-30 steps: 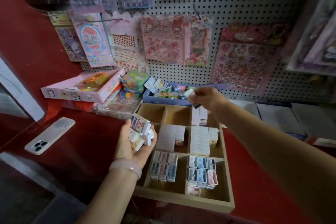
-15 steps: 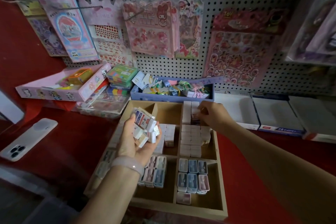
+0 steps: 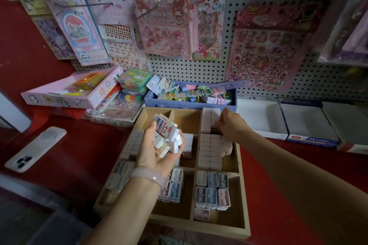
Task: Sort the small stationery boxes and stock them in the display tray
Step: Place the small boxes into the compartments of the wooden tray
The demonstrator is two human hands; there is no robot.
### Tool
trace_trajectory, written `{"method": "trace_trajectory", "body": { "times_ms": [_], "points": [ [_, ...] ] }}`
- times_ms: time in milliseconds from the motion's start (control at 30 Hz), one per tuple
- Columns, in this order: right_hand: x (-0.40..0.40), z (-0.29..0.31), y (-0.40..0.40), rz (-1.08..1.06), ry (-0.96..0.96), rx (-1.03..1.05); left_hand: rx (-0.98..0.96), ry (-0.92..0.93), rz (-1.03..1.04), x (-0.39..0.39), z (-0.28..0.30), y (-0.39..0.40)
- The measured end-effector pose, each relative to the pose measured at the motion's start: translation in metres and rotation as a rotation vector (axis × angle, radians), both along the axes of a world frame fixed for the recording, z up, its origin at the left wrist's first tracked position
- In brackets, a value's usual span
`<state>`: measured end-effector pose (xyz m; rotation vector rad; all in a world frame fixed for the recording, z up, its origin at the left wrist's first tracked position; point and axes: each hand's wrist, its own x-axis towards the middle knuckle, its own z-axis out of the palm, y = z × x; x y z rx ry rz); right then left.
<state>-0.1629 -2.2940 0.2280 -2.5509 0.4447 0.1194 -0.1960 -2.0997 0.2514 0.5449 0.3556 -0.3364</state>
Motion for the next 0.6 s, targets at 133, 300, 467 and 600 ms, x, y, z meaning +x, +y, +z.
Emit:
{"method": "trace_trajectory", "body": {
  "times_ms": [133,300,467,600],
  "points": [
    [-0.003,0.009,0.0,0.041,0.059,-0.103,-0.023,-0.006,-0.036,-0.002,-0.002,0.0],
    [-0.012,0.047,0.019,0.227,-0.21,0.047,-0.017,-0.011,-0.106,-0.006,-0.001,-0.003],
    [-0.025,0.064,0.05,0.403,0.014,0.602,0.025,-0.062,-0.139,-0.009,0.004,-0.011],
    [-0.026,0.064,0.064,0.271,-0.041,0.496,0.07,-0.054,-0.117,-0.005,0.0,-0.011]
  ]
}}
